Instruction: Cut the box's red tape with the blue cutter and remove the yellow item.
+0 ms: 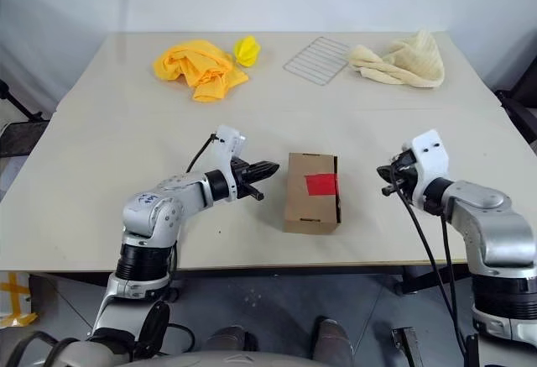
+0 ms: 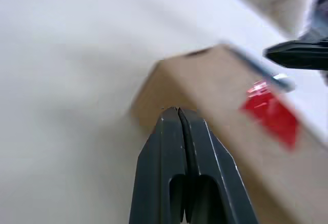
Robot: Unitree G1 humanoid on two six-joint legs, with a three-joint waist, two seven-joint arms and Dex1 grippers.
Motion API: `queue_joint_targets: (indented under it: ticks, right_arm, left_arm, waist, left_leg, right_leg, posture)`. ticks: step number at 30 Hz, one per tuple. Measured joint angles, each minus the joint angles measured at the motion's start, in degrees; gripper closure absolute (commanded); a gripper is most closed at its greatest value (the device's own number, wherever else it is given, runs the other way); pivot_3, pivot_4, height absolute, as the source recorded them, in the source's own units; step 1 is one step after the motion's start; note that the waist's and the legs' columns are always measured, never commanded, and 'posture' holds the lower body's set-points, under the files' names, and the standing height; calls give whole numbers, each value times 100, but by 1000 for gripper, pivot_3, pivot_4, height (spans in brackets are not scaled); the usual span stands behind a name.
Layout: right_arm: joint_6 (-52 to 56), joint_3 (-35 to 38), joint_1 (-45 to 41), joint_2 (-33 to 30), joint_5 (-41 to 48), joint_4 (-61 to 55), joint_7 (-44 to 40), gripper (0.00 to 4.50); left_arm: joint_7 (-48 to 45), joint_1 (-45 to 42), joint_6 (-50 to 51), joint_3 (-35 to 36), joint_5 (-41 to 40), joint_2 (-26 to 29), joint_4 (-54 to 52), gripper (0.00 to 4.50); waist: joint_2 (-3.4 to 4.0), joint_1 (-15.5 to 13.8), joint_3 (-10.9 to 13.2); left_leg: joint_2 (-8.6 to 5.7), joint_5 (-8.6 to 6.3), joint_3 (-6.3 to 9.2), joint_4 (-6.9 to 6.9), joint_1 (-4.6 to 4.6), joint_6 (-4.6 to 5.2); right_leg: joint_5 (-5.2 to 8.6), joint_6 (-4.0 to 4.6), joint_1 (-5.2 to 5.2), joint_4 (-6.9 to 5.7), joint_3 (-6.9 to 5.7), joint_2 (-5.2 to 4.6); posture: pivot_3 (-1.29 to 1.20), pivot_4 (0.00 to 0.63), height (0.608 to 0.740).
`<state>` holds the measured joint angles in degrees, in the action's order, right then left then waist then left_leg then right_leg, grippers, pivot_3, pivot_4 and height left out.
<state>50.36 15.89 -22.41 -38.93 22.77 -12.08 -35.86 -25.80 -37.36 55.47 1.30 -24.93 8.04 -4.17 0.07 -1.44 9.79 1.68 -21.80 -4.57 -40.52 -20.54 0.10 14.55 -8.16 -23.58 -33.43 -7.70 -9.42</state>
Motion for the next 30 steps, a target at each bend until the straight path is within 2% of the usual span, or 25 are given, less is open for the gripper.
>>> queue_joint_targets:
  ticks: [1, 3, 7, 14, 25, 30]
  right_arm:
    - [87, 56, 4, 62, 80, -86, 55, 4483]
    - [337, 176, 56, 173, 287, -334, 184, 3933]
    - [912, 348, 12, 347, 704, -784, 479, 2587]
    - [1697, 209, -135, 534, 1096, -1337, 953, 50]
    - [2178, -20, 172, 525, 1365, -1684, 1117, 15]
    - [2024, -80, 401, 186, 1386, -1696, 944, 15]
  left_arm:
    - [-20, -23, 0, -1, -54, -30, 0, 4500]
    - [-87, -90, -1, -8, -159, -65, 13, 4500]
    - [-265, -276, -75, -170, -193, -66, 67, 4500]
    - [-467, -422, -148, -590, -154, -35, 418, 4500]
    - [-501, -470, -182, -981, 43, 22, 517, 4500]
    - [-509, -470, -283, -1032, 69, 51, 539, 4500]
  waist:
    - [0, -3, 0]
    - [0, -6, 0]
    - [0, 3, 0]
    - [0, -6, 0]
    - [0, 0, 0]
    - [0, -11, 0]
  left_leg:
    - [0, 0, 0, 0, 0, 0]
    - [0, 0, 0, 0, 0, 0]
    - [0, 0, 0, 0, 0, 0]
    - [-1, 0, 0, 0, -1, 1]
    - [-1, -1, 0, 3, -1, 1]
    - [-2, -1, 0, 3, 0, 3]
  right_leg:
    - [0, 0, 0, 0, 0, 0]
    - [0, 0, 0, 0, 0, 0]
    - [0, 0, 0, 0, 1, 0]
    - [0, 0, -1, 0, 1, 0]
    - [0, 0, -3, 0, 3, 0]
    - [0, 0, -1, 3, 2, 0]
  posture:
    - [0, 150, 740]
    - [0, 150, 740]
    - [0, 150, 740]
    - [0, 150, 740]
    - [0, 150, 740]
    - [0, 150, 740]
